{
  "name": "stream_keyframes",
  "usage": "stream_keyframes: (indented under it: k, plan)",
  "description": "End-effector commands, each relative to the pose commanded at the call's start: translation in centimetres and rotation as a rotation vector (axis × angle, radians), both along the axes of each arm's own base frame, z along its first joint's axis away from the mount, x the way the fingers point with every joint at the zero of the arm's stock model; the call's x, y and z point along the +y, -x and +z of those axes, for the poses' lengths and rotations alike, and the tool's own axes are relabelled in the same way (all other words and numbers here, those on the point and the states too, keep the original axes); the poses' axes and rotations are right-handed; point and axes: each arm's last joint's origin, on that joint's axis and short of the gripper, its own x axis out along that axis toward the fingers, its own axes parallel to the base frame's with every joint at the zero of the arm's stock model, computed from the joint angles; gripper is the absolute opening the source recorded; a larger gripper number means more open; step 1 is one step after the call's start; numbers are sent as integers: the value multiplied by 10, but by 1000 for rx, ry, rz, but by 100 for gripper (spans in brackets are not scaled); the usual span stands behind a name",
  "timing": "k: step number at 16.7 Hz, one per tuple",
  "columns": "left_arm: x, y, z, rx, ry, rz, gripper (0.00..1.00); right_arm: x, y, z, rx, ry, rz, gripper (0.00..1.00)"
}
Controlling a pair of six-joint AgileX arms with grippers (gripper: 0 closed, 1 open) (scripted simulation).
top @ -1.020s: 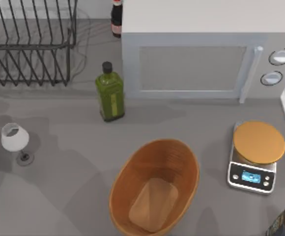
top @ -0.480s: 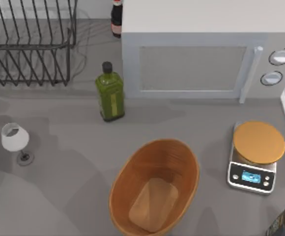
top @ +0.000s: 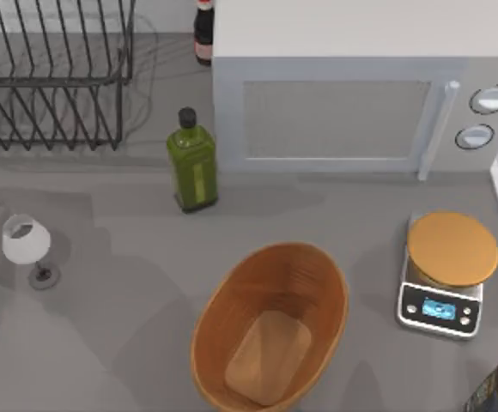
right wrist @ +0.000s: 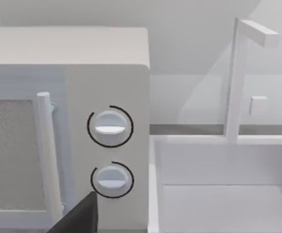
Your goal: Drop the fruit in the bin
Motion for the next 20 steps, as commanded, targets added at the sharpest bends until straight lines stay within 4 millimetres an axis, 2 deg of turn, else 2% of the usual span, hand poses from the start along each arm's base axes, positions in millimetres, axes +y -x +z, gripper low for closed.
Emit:
stream_keyframes:
  k: [3, 6, 8, 15, 17, 20]
  plan:
    - [1, 3, 45, 21, 7, 7, 0, 0, 0, 0, 0, 0, 0, 100]
    - [-17, 10, 77, 73, 24, -38, 0, 0, 0, 0, 0, 0, 0, 100]
    - [-31, 15, 89, 92, 30, -74, 0, 0, 0, 0, 0, 0, 0, 100]
    - [-39, 15, 92, 102, 33, -102, 0, 0, 0, 0, 0, 0, 0, 100]
    - [-56, 10, 92, 104, 35, -166, 0, 0, 0, 0, 0, 0, 0, 100]
    - [-110, 0, 93, 117, 27, -356, 0, 0, 0, 0, 0, 0, 0, 100]
